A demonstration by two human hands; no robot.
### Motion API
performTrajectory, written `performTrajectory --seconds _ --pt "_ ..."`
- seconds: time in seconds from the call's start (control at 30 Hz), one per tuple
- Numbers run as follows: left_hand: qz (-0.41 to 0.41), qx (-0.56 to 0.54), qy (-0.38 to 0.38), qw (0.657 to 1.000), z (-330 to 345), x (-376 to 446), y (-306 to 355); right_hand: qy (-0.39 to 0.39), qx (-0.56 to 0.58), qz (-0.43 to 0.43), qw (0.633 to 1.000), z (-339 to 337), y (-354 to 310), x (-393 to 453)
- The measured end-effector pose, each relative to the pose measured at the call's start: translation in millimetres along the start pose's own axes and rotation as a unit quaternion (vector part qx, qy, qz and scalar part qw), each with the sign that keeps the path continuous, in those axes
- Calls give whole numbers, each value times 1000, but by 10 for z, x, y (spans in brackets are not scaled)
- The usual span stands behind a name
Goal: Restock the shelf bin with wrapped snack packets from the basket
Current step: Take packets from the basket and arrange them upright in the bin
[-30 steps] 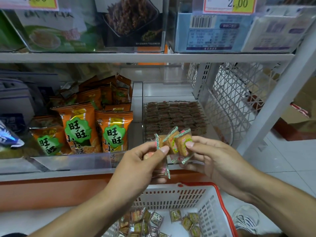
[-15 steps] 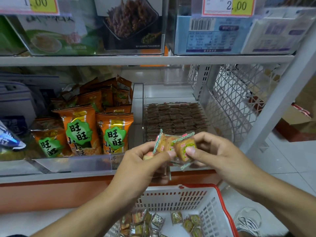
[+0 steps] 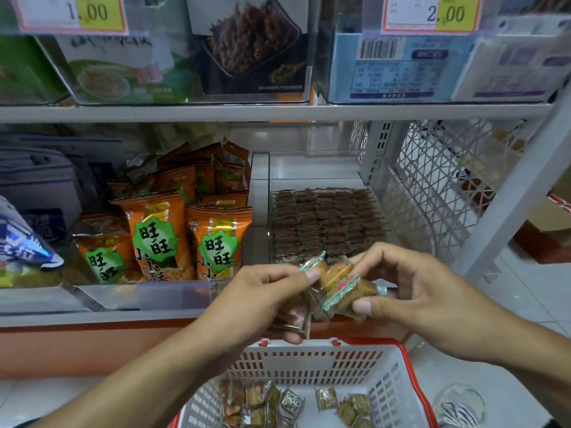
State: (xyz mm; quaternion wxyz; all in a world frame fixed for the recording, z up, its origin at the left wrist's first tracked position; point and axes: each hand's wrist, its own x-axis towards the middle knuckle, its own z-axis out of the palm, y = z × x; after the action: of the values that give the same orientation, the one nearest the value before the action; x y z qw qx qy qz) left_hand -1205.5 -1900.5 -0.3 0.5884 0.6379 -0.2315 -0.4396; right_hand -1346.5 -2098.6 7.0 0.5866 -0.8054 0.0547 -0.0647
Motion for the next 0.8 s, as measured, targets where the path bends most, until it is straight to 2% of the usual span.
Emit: performTrajectory --seconds 0.1,0.23,0.33,0.47,0.6,0.67,0.8 --pt "32 -49 44 997 43 -7 1 44 85 -2 995 -25 -53 8" --pt "41 -116 87 989 93 -4 -46 76 132 17 988 -6 -85 37" --pt "29 -153 80 985 144 -10 -92 79 242 70 964 77 -94 56" --pt "37 -187 105 976 226 15 -154 71 319 153 933 153 -75 85" --pt "72 -203 124 969 270 29 -149 63 406 183 893 259 -85 93" --pt "80 -210 128 966 277 26 -133 60 400 174 898 294 -93 89" --pt "76 -209 137 965 263 34 -96 50 304 156 938 293 -109 78"
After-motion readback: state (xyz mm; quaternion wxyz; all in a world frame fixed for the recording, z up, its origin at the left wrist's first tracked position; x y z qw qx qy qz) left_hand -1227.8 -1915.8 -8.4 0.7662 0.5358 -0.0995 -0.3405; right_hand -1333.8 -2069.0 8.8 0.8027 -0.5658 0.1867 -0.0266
